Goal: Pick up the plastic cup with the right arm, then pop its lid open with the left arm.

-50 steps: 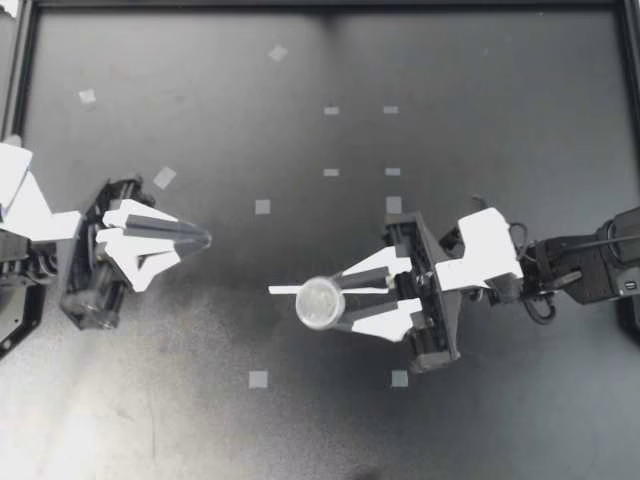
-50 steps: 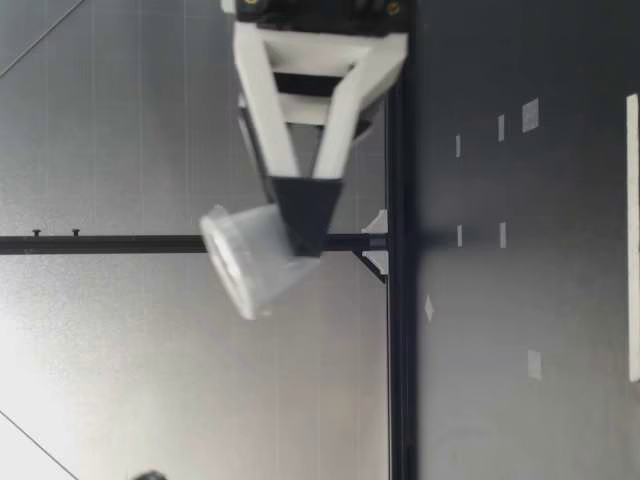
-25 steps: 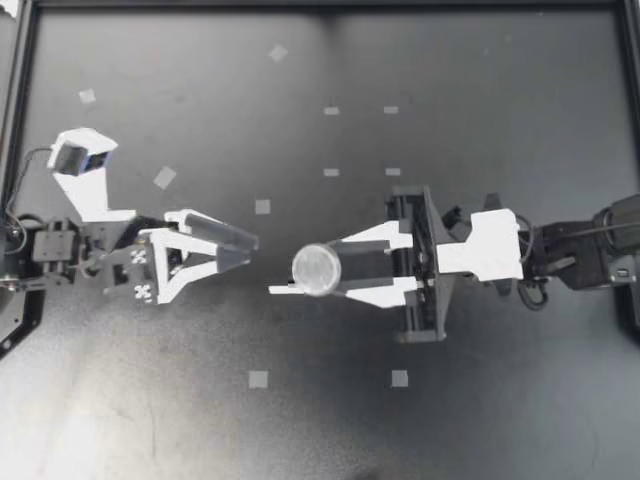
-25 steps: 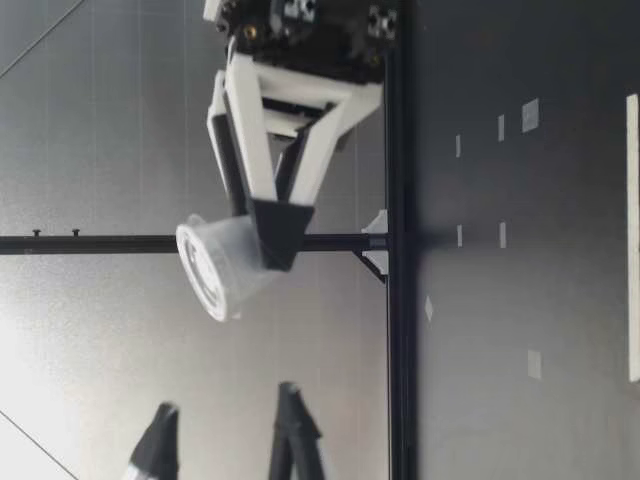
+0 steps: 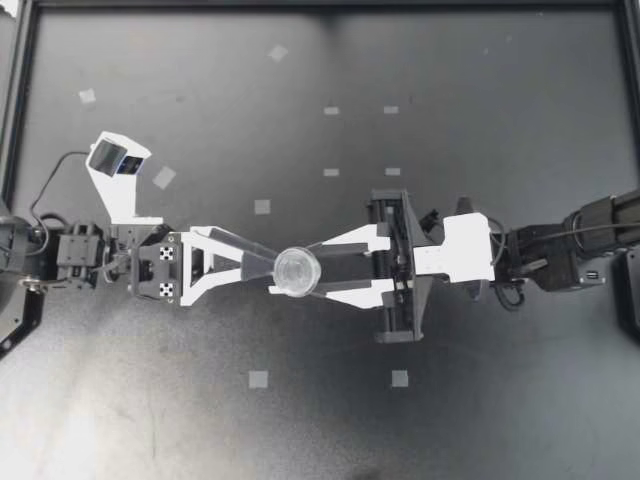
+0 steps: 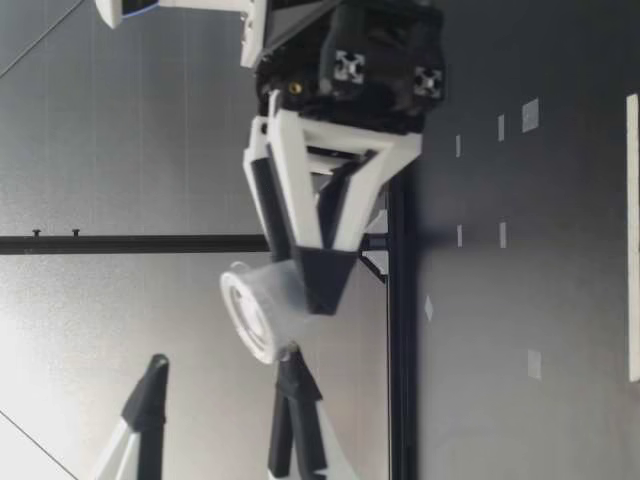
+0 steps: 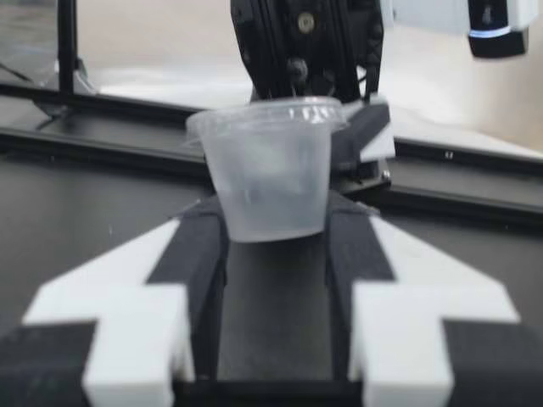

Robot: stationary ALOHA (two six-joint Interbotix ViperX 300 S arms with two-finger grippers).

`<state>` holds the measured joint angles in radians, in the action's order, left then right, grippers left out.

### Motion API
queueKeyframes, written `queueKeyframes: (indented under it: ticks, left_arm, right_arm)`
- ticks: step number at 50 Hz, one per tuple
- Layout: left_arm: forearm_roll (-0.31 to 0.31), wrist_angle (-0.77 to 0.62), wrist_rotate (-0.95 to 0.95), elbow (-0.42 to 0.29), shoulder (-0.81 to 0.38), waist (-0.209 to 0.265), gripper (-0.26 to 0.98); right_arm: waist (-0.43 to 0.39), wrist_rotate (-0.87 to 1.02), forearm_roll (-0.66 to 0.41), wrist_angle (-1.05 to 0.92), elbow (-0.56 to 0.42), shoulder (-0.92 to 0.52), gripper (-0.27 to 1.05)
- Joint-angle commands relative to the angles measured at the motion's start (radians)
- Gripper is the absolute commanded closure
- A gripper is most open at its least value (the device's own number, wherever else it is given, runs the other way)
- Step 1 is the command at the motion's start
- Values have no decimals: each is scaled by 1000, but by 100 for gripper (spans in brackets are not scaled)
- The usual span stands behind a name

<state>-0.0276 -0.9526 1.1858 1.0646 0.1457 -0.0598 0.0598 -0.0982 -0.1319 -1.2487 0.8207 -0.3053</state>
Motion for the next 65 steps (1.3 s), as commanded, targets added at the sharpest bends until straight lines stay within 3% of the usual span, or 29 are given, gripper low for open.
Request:
queueKeyframes:
  ticks: [1,33,49,57,65]
  left_arm:
    - [8,-12,-2,-23,9,-2,-2]
    - [11,-38,-64,-12,20,-12,-2]
    - [11,71,-445,-12,34,-11,-1]
    - [11,173,-749,-11,32,-11,-1]
    - [8,186,-985,-2,34,-11,-1]
  right_arm:
    - [14,2,3,9,-17,14,44]
    - [14,86,9,55,-11,-34,44]
    - [14,138,5,94,-9,2,44]
    - [8,245,-2,89,-9,67,44]
    - [-6,290,-32,72,9,130,44]
